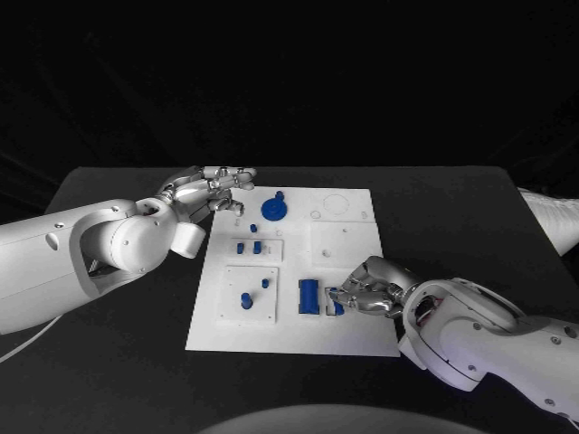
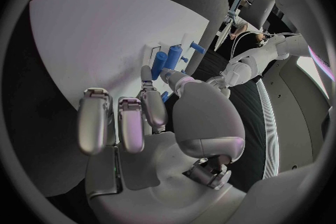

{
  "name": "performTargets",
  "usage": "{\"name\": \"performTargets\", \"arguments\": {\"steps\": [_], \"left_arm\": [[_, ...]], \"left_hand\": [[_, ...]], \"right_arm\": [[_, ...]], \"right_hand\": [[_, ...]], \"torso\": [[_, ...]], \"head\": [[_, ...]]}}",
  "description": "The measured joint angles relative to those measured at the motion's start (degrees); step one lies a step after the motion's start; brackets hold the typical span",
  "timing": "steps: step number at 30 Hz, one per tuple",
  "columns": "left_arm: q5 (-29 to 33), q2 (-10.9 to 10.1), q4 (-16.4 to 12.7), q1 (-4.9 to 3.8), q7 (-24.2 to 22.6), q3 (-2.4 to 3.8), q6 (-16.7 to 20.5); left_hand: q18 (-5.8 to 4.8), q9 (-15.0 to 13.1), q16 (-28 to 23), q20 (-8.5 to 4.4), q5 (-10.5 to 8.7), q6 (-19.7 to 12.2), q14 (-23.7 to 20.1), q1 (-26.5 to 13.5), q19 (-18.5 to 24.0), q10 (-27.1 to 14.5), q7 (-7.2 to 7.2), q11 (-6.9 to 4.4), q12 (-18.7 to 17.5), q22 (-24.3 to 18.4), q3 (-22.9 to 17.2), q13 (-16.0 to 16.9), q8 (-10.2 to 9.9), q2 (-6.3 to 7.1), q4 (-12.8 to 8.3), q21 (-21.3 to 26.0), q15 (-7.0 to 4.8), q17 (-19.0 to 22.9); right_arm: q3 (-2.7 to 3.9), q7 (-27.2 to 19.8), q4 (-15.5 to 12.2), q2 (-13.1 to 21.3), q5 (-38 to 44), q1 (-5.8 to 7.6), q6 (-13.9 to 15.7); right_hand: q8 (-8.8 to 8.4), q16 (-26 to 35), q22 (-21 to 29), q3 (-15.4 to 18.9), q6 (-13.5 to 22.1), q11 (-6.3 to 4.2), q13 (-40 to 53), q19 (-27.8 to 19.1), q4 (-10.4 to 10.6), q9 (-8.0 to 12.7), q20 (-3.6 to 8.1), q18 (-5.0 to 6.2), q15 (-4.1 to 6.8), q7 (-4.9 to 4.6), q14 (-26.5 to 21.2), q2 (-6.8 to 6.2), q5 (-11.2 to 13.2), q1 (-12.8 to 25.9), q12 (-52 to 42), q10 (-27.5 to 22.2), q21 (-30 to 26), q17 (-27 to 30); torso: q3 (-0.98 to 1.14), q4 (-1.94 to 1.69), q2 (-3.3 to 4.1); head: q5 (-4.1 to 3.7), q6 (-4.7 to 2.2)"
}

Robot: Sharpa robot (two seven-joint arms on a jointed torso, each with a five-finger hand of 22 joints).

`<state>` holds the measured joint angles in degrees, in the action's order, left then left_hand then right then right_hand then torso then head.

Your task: Assemble the parts on the task board

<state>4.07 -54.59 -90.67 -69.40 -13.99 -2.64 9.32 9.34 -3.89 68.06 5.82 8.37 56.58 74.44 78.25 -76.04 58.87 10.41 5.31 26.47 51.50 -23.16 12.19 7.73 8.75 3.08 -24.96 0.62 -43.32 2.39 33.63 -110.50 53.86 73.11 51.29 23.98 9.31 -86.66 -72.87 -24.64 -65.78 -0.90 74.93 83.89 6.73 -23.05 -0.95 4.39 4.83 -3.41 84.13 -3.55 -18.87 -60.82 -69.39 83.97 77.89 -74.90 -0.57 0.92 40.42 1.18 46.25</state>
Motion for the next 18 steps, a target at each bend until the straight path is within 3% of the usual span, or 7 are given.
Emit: {"name": "performTargets", "arguments": {"steps": [18], "left_arm": [[-0.02,0.01,-0.03,0.00,0.12,0.01,-0.18]], "left_hand": [[0.00,0.00,0.00,0.00,0.00,0.00,-0.21,0.00,0.00,-0.20,0.00,0.20,0.00,0.01,0.00,-0.01,0.20,0.00,0.00,0.00,-0.21,0.06]], "right_arm": [[0.08,0.30,2.01,-1.34,1.95,0.10,-3.12]], "right_hand": [[0.77,0.00,0.28,2.68,-0.66,-0.43,0.00,0.00,0.63,-0.75,0.00,0.00,0.20,0.66,-0.20,0.03,0.00,0.41,0.44,-0.03,0.00,-0.04]], "torso": [[-0.01,0.01,-0.02]], "head": [[0.29,0.20]]}}
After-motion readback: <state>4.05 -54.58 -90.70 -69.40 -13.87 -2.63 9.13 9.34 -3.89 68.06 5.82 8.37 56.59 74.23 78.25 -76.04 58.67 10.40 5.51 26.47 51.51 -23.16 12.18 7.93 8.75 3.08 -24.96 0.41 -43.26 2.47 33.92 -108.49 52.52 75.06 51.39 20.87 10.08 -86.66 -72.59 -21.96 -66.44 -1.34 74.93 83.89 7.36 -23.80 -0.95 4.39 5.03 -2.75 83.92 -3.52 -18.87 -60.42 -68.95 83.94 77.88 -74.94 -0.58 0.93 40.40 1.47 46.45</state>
